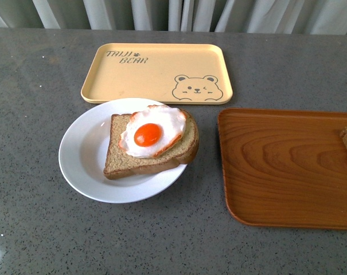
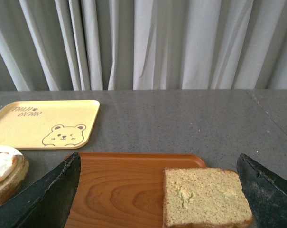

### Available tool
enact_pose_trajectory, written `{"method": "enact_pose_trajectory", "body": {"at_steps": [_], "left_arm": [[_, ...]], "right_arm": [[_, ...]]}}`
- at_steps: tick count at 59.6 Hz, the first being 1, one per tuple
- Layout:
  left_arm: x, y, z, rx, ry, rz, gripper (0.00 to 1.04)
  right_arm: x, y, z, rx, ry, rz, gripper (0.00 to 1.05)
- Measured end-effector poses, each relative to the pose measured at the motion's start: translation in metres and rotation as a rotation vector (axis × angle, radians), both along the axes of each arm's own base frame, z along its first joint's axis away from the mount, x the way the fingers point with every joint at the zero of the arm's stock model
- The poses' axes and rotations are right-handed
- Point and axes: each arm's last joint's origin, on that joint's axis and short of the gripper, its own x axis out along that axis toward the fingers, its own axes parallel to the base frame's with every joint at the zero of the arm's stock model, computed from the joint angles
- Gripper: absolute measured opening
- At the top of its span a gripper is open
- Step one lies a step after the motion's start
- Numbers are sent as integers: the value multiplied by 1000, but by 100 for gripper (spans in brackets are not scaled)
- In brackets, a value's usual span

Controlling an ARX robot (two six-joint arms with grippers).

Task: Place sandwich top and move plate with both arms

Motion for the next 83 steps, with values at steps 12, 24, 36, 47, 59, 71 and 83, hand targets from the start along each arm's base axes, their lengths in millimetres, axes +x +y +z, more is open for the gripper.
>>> {"method": "enact_pose_trajectory", "body": {"at_steps": [12,24,36,47,59,71,83], "left_arm": [[0,0,0,0,0,0,96],[0,0,0,0,0,0,96],[0,0,0,0,0,0,96],[0,0,0,0,0,0,96],[0,0,0,0,0,-1,96],[0,0,0,0,0,0,96],[0,0,0,0,0,0,96]], "right_arm": [[0,0,0,0,0,0,96],[0,0,0,0,0,0,96],[0,0,0,0,0,0,96],[0,0,0,0,0,0,96],[4,-4,0,70,406,293,96],[54,-52,20,205,489,373,96],[91,-125,-1,279,607,203,96]]}}
